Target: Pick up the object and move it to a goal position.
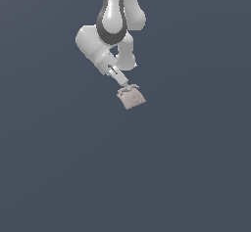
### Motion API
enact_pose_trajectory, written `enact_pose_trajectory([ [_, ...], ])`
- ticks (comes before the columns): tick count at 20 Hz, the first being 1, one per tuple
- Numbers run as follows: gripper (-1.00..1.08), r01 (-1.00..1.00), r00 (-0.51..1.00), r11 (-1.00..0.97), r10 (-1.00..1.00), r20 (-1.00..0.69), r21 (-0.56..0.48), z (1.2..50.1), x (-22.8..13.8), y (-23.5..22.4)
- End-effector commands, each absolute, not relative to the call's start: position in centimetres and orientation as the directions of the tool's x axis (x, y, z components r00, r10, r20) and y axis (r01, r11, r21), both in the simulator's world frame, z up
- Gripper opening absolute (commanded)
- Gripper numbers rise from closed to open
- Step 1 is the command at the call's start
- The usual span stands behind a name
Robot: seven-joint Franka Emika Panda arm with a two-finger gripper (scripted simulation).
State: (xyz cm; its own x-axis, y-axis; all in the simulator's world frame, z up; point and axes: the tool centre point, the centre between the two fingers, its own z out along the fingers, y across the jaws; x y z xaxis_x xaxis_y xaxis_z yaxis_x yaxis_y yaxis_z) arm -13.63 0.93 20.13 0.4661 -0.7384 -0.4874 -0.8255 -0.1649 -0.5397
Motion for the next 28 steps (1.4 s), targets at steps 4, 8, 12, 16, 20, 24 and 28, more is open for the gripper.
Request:
enact_pose_trajectory([
  [4,-1.00,-0.828,0.463,-0.166,-0.740,-0.487,-0.536,24.7,-14.5,-1.9],
  [8,-1.00,-0.829,0.462,-0.166,-0.741,-0.487,-0.534,28.4,-15.1,-4.2],
  [12,-1.00,-0.830,0.461,-0.167,-0.742,-0.486,-0.532,32.2,-15.7,-6.6],
  [16,-1.00,-0.831,0.460,-0.167,-0.743,-0.486,-0.531,36.1,-16.3,-9.0],
  [20,-1.00,-0.831,0.460,-0.167,-0.743,-0.486,-0.531,39.9,-16.9,-11.3],
  [24,-1.00,-0.830,0.461,-0.167,-0.742,-0.486,-0.533,43.7,-17.3,-13.6],
  [28,-1.00,-0.828,0.463,-0.166,-0.741,-0.487,-0.535,46.8,-17.6,-15.6],
])
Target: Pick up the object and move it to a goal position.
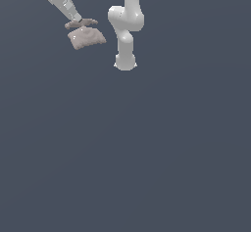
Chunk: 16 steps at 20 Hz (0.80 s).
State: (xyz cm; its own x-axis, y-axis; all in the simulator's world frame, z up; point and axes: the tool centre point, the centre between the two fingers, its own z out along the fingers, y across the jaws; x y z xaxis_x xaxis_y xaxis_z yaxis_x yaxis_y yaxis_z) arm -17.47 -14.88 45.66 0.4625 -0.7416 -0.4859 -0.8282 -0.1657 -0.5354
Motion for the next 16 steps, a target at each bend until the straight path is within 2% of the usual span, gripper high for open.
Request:
enact_pose_trajectory([
  [1,-1.00,-0.828,0.464,-0.166,-0.740,-0.487,-0.535,47.5,-17.7,-16.0],
  [8,-1.00,-0.826,0.467,-0.166,-0.738,-0.488,-0.539,50.9,-17.9,-18.1],
  [16,-1.00,-0.824,0.469,-0.165,-0.736,-0.489,-0.542,52.4,-17.9,-19.0],
])
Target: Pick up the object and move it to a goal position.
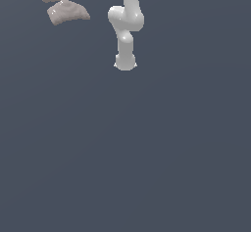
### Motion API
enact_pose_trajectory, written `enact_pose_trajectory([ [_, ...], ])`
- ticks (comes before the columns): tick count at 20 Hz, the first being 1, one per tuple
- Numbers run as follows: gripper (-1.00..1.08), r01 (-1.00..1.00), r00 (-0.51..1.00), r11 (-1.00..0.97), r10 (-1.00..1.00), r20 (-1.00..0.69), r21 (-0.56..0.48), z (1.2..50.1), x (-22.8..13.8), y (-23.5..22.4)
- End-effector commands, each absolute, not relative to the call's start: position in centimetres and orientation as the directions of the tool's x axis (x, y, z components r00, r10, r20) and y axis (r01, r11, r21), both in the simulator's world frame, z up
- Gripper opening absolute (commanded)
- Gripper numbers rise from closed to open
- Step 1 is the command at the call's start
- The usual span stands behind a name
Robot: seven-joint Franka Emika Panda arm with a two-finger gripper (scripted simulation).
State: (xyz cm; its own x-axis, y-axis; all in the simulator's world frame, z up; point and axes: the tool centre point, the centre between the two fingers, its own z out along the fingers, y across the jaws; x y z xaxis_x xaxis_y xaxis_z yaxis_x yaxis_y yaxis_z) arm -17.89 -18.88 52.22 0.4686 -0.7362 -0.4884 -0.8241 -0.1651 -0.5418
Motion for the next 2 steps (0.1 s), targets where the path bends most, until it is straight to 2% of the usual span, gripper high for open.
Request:
enact_pose_trajectory([
  [1,-1.00,-0.824,0.469,-0.165,-0.736,-0.489,-0.542,52.46,-17.87,-19.01],
  [2,-1.00,-0.824,0.469,-0.165,-0.736,-0.489,-0.542,52.47,-17.87,-19.01],
])
